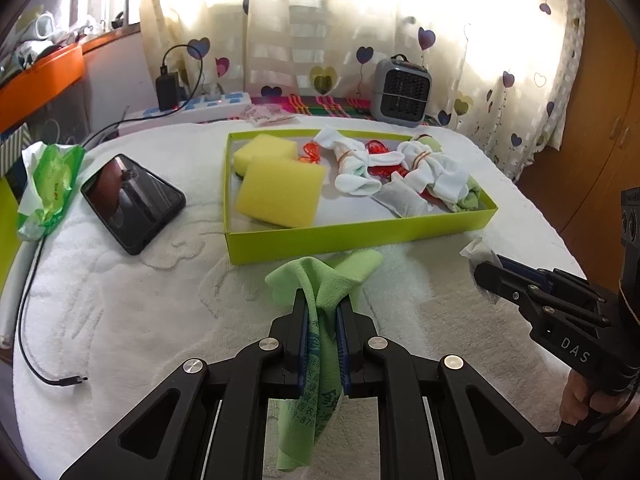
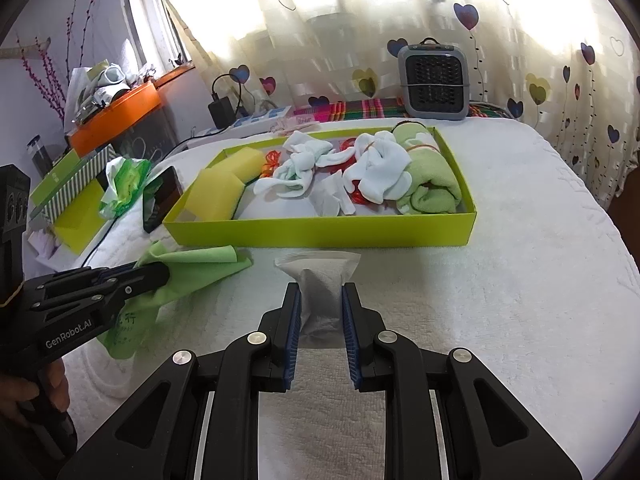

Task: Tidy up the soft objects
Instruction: 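Lift and carry the green cloth in left gripper and packet in right gripper to the box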

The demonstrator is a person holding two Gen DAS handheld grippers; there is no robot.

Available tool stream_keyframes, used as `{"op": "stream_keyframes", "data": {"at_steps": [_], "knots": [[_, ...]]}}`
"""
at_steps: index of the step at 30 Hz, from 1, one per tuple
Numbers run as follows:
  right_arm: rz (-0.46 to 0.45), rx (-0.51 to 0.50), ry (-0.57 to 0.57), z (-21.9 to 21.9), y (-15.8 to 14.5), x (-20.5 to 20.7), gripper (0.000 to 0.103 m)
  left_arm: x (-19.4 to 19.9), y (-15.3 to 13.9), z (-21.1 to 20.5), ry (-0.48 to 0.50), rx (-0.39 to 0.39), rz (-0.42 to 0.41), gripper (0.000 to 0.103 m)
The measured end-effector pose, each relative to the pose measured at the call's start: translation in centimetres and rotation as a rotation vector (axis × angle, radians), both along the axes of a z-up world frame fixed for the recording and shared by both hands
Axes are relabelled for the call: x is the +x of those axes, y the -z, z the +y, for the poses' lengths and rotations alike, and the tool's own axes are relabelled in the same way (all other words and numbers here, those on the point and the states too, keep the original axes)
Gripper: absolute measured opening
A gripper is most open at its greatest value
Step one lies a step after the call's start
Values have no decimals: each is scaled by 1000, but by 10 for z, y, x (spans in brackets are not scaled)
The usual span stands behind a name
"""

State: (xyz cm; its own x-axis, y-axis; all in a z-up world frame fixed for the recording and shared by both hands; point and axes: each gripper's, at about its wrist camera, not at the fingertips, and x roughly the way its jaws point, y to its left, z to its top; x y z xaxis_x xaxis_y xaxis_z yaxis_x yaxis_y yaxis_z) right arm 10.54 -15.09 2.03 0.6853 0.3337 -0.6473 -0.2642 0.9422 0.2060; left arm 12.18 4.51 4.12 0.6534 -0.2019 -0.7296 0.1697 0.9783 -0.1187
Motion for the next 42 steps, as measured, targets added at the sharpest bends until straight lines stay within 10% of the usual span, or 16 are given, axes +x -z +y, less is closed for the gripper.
{"op": "stream_keyframes", "data": {"at_steps": [42], "knots": [[-84, 28, 2, -4, -38, 25, 21, 41, -55, -15, 36, -46, -120, 11]]}}
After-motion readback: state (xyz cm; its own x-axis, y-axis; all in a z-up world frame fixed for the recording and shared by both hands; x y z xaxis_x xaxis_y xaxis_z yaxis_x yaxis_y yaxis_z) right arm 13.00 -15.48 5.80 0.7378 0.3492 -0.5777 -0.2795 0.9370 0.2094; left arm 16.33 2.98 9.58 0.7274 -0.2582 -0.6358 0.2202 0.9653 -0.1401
